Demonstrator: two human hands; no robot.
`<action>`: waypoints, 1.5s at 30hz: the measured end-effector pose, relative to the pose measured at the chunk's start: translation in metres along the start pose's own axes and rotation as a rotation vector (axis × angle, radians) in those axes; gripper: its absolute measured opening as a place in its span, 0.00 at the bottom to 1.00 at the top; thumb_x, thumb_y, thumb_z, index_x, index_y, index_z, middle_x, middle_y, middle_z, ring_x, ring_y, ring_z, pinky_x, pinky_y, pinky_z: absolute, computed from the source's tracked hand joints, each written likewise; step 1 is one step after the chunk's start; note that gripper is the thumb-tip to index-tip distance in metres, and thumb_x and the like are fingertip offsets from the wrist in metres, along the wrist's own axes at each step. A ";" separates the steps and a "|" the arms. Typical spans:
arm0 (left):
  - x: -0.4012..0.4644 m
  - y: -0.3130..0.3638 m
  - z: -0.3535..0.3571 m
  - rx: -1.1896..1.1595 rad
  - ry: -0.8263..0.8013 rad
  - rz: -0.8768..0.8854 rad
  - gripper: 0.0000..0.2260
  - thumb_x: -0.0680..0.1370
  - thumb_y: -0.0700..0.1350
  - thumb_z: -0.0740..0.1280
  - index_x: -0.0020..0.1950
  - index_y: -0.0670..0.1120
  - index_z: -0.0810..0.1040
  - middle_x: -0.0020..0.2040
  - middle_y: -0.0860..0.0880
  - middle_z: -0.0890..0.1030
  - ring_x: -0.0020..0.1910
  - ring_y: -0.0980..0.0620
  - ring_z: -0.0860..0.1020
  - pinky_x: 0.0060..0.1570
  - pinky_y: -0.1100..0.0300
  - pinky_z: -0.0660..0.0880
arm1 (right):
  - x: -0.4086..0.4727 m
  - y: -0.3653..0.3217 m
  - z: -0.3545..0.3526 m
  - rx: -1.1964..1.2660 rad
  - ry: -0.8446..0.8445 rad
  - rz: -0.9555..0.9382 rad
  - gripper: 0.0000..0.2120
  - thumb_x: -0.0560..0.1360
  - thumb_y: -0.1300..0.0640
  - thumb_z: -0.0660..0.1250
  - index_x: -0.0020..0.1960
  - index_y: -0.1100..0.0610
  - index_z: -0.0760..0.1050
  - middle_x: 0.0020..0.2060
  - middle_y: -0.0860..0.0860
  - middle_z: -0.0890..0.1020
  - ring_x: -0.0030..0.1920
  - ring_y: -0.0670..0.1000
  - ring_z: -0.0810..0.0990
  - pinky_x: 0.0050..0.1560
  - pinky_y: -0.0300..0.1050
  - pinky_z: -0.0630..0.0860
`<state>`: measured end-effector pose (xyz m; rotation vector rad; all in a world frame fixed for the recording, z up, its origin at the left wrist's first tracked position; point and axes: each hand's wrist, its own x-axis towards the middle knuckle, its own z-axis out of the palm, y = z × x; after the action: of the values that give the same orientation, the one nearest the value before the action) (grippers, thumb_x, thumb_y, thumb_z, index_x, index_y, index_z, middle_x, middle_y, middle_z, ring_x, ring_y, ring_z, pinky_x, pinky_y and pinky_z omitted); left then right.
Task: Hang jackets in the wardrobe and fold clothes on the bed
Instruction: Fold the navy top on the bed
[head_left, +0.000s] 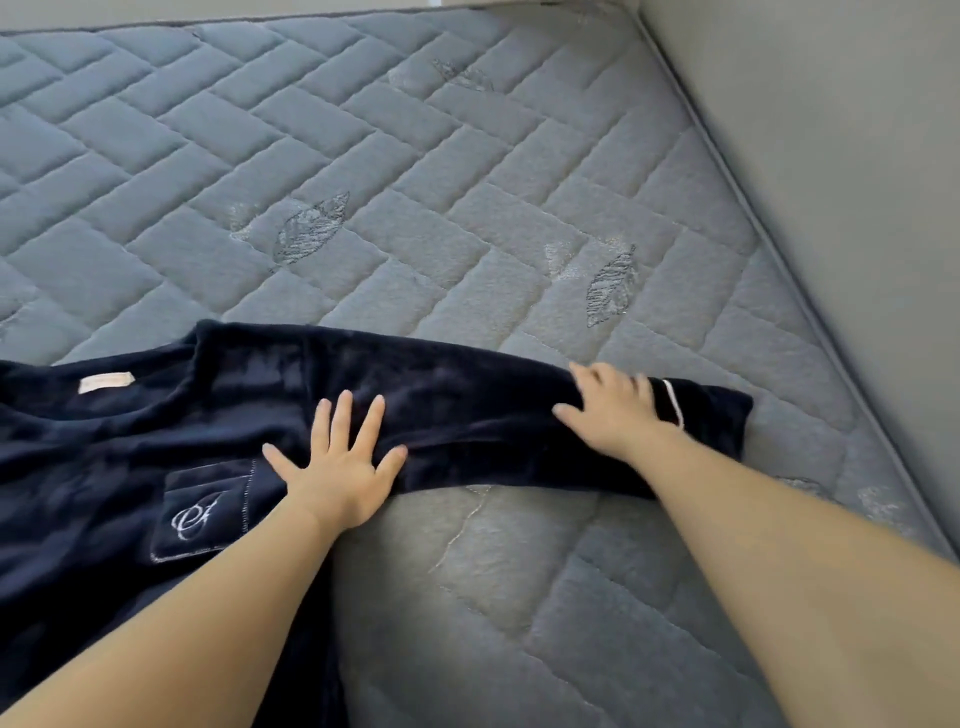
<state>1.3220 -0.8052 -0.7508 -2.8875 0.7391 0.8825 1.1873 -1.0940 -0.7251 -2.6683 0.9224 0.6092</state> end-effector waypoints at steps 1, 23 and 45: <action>-0.001 -0.010 0.002 -0.002 -0.017 0.004 0.31 0.73 0.73 0.40 0.73 0.70 0.33 0.74 0.61 0.27 0.73 0.57 0.26 0.64 0.26 0.34 | 0.008 0.005 -0.006 0.043 0.010 0.014 0.31 0.76 0.34 0.60 0.72 0.50 0.65 0.69 0.55 0.70 0.70 0.57 0.66 0.70 0.55 0.60; -0.013 -0.010 -0.017 -0.086 -0.143 0.110 0.57 0.53 0.86 0.52 0.73 0.67 0.29 0.72 0.60 0.23 0.69 0.58 0.21 0.63 0.26 0.30 | -0.009 -0.071 0.029 -0.090 0.257 -0.113 0.32 0.81 0.44 0.52 0.79 0.57 0.49 0.79 0.58 0.50 0.78 0.58 0.48 0.76 0.59 0.44; 0.079 -0.374 -0.044 -0.022 0.579 -0.104 0.30 0.79 0.61 0.46 0.80 0.54 0.47 0.81 0.47 0.47 0.79 0.43 0.44 0.72 0.34 0.39 | 0.075 -0.459 0.097 0.114 0.573 -0.141 0.38 0.76 0.37 0.49 0.79 0.60 0.53 0.78 0.57 0.58 0.78 0.56 0.51 0.77 0.60 0.42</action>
<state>1.5708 -0.5154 -0.7950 -3.1824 0.5890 0.0265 1.5021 -0.7458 -0.8001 -2.8111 0.8480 -0.2533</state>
